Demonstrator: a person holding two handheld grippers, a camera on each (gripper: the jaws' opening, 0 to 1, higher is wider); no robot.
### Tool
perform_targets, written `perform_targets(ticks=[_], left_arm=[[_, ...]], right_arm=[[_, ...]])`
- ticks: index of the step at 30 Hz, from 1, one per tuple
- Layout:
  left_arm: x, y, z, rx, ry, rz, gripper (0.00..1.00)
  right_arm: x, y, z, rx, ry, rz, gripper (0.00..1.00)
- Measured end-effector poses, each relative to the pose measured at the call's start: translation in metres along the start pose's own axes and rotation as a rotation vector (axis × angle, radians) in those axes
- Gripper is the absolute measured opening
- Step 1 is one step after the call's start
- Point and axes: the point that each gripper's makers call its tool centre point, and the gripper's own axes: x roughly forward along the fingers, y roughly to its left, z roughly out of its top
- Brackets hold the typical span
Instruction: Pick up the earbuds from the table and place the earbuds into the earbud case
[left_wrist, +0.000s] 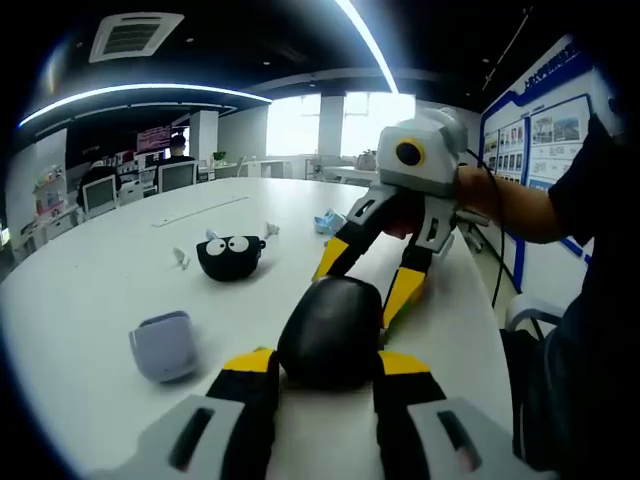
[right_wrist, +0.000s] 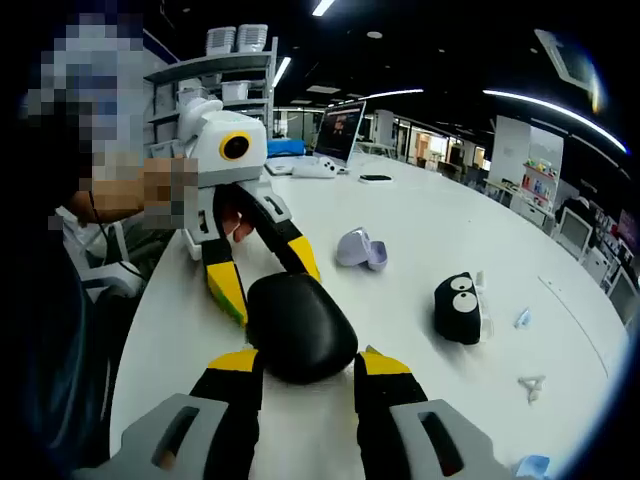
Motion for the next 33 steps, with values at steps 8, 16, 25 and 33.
perform_targets(ticks=[8, 16, 25, 33], left_arm=[[-0.011, 0.022, 0.016, 0.021, -0.006, 0.016, 0.39], [-0.024, 0.060, 0.029, 0.032, 0.006, 0.048, 0.39], [-0.031, 0.108, 0.029, 0.067, 0.030, 0.076, 0.39], [-0.038, 0.151, 0.029, 0.067, 0.049, 0.091, 0.39]], right_arm=[[0.006, -0.016, 0.023, -0.005, -0.027, -0.013, 0.35], [0.022, -0.042, 0.054, -0.023, -0.049, -0.027, 0.36], [0.058, -0.072, 0.074, 0.001, -0.038, -0.025, 0.37], [0.088, -0.099, 0.090, 0.026, -0.039, -0.027, 0.37]])
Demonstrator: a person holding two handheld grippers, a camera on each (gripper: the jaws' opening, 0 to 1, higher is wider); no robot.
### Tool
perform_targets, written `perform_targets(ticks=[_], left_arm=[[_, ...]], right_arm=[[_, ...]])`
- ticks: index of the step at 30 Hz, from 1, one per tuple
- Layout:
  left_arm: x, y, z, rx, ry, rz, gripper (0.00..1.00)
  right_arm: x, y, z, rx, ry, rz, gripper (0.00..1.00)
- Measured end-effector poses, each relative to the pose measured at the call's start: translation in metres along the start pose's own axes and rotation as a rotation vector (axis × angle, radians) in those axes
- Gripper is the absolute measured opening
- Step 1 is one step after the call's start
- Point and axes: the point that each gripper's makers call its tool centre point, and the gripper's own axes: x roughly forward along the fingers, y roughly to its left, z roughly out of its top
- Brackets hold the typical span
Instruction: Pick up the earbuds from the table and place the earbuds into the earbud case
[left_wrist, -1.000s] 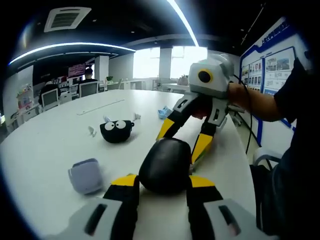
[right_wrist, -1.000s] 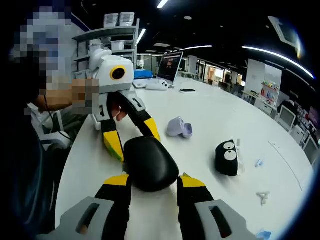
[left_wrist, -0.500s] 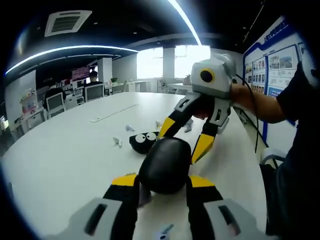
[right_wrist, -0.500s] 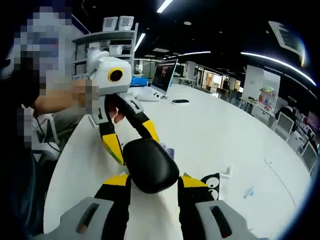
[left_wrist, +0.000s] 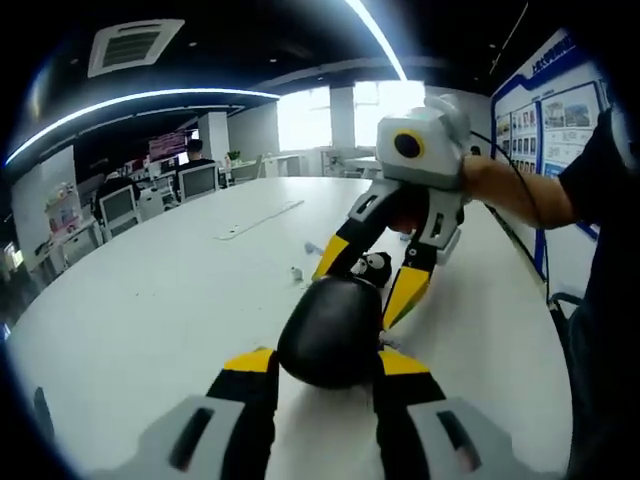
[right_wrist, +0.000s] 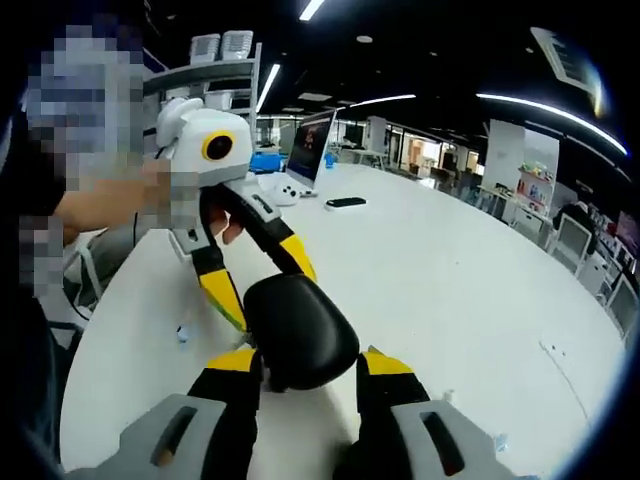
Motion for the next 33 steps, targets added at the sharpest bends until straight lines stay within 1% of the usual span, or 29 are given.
perform_targets(ticks=[3, 7, 9, 10, 13, 17, 23, 27, 30, 33], left_arm=[[-0.001, 0.017, 0.000, -0.006, -0.003, 0.006, 0.39], [-0.002, 0.036, -0.003, -0.008, 0.002, 0.009, 0.39], [-0.002, 0.041, -0.004, -0.007, 0.006, 0.013, 0.39], [-0.001, 0.049, -0.005, -0.008, 0.008, 0.017, 0.39], [-0.001, 0.061, -0.006, -0.008, 0.006, 0.024, 0.39], [0.001, 0.076, -0.006, -0.019, -0.001, 0.017, 0.39], [0.006, 0.092, -0.007, 0.000, 0.012, 0.010, 0.39], [0.009, 0.102, -0.008, -0.004, 0.012, 0.001, 0.39], [0.012, 0.110, -0.009, -0.001, 0.013, -0.008, 0.39], [0.017, 0.117, -0.013, 0.006, 0.028, -0.020, 0.39]], right_arm=[[0.012, -0.012, 0.008, 0.014, -0.006, -0.008, 0.38], [0.025, -0.021, 0.015, 0.013, -0.005, -0.013, 0.38], [0.029, -0.024, 0.017, 0.010, -0.001, -0.015, 0.38], [0.034, -0.029, 0.019, 0.012, 0.003, -0.017, 0.38], [0.042, -0.037, 0.023, 0.021, 0.001, -0.022, 0.39], [0.050, -0.046, 0.028, 0.028, -0.003, -0.035, 0.39], [0.061, -0.063, 0.029, 0.053, -0.008, -0.054, 0.39], [0.066, -0.071, 0.030, 0.071, -0.015, -0.062, 0.40], [0.073, -0.078, 0.030, 0.083, -0.018, -0.070, 0.40], [0.079, -0.084, 0.027, 0.094, -0.013, -0.076, 0.40]])
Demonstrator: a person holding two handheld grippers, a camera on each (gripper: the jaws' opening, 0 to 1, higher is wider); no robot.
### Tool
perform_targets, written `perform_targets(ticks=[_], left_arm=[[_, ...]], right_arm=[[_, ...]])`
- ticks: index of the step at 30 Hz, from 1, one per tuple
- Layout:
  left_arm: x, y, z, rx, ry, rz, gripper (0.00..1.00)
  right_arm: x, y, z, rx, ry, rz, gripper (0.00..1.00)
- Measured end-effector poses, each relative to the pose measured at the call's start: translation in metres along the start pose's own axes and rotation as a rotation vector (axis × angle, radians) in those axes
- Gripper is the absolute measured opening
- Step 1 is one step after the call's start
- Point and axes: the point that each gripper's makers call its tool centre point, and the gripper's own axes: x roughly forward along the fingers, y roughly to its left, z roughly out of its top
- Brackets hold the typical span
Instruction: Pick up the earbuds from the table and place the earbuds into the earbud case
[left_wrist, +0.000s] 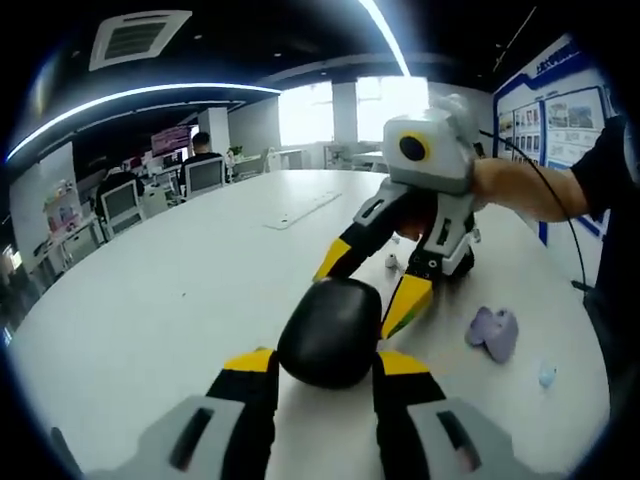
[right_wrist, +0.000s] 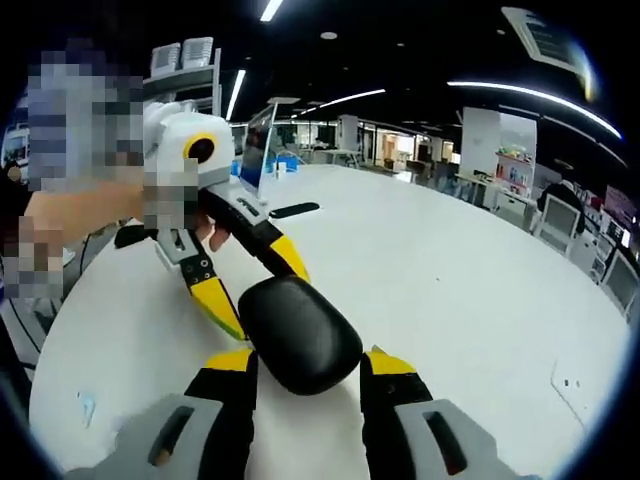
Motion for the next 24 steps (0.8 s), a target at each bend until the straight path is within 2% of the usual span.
perform_targets(ticks=[8, 18, 22, 24], left_arm=[[0.010, 0.016, -0.010, 0.008, 0.009, -0.033, 0.39], [0.020, 0.017, -0.021, 0.018, 0.025, -0.056, 0.39], [0.020, 0.017, -0.020, 0.005, 0.008, -0.057, 0.39], [0.020, 0.015, -0.022, -0.049, 0.002, -0.065, 0.39]], right_arm=[[0.013, -0.012, -0.002, 0.031, 0.008, -0.027, 0.40], [0.020, -0.017, -0.013, 0.044, 0.047, -0.059, 0.40], [0.021, -0.018, -0.013, 0.056, 0.035, -0.059, 0.41], [0.022, -0.017, -0.014, 0.071, 0.030, -0.056, 0.41]])
